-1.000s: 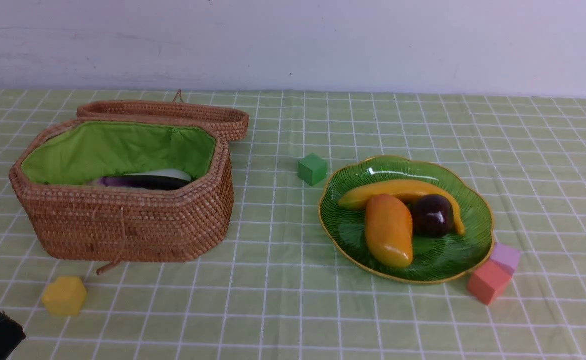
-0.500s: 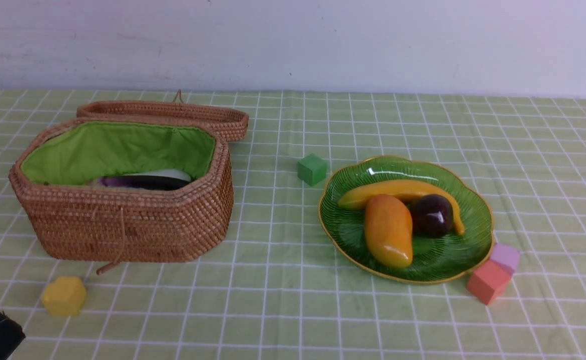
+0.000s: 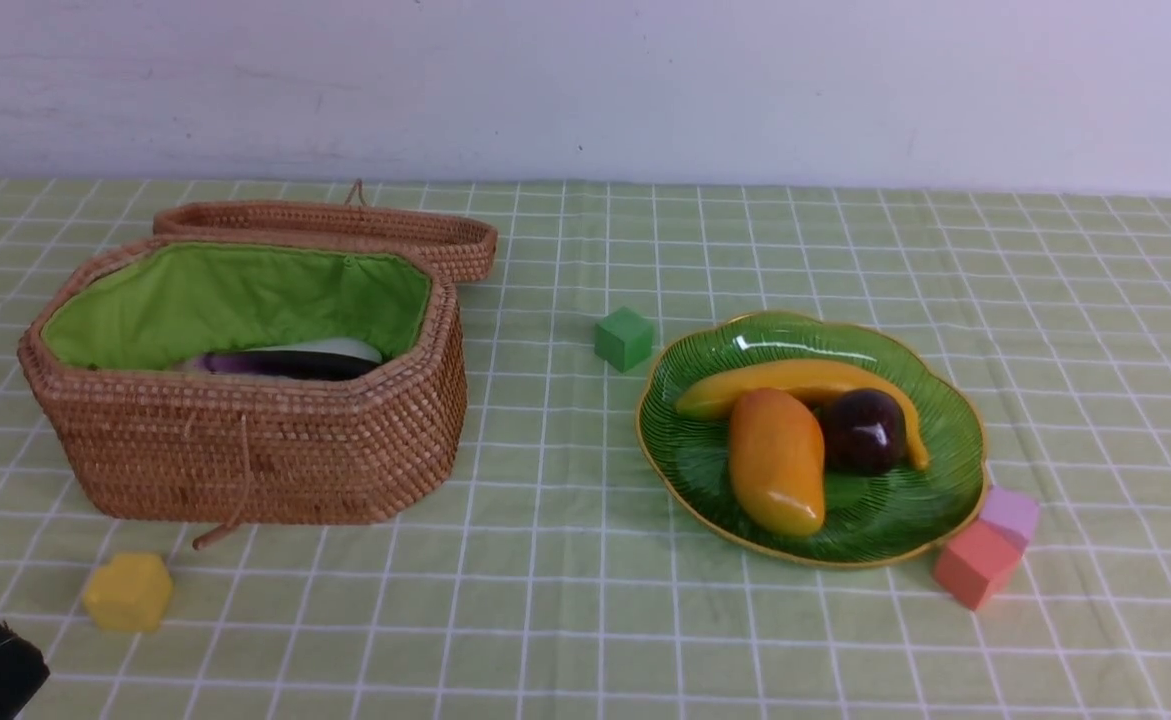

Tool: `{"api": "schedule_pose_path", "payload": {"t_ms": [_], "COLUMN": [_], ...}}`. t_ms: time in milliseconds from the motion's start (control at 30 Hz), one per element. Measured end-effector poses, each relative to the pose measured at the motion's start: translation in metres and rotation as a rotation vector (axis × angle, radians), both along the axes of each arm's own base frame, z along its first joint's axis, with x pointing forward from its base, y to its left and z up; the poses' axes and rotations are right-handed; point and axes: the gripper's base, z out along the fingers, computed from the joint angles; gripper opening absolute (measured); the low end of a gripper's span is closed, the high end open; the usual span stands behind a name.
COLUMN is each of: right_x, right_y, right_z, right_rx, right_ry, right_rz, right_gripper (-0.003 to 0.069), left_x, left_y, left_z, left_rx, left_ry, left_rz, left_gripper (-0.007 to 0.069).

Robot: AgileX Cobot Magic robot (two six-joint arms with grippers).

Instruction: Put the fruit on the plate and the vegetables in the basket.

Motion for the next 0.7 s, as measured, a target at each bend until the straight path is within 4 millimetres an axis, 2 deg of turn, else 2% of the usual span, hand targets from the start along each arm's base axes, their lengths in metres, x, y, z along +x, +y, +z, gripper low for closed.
{"api": "schedule_pose_path", "payload": {"t_ms": [700], "right_x": [-0.0001], "right_y": [-0.0001], "right_z": [0.0001], "right_rx": [0.010], "right_ry": [0.003], "right_rz": [-0.004], "right_gripper": [0.0008], "left_x": [0.0000], "left_y": [0.0000], "left_z": [-0.0001], "left_rx": [0.000], "left_ry": [0.000], "left_rz": [0.000], "left_gripper": [0.0057]}}
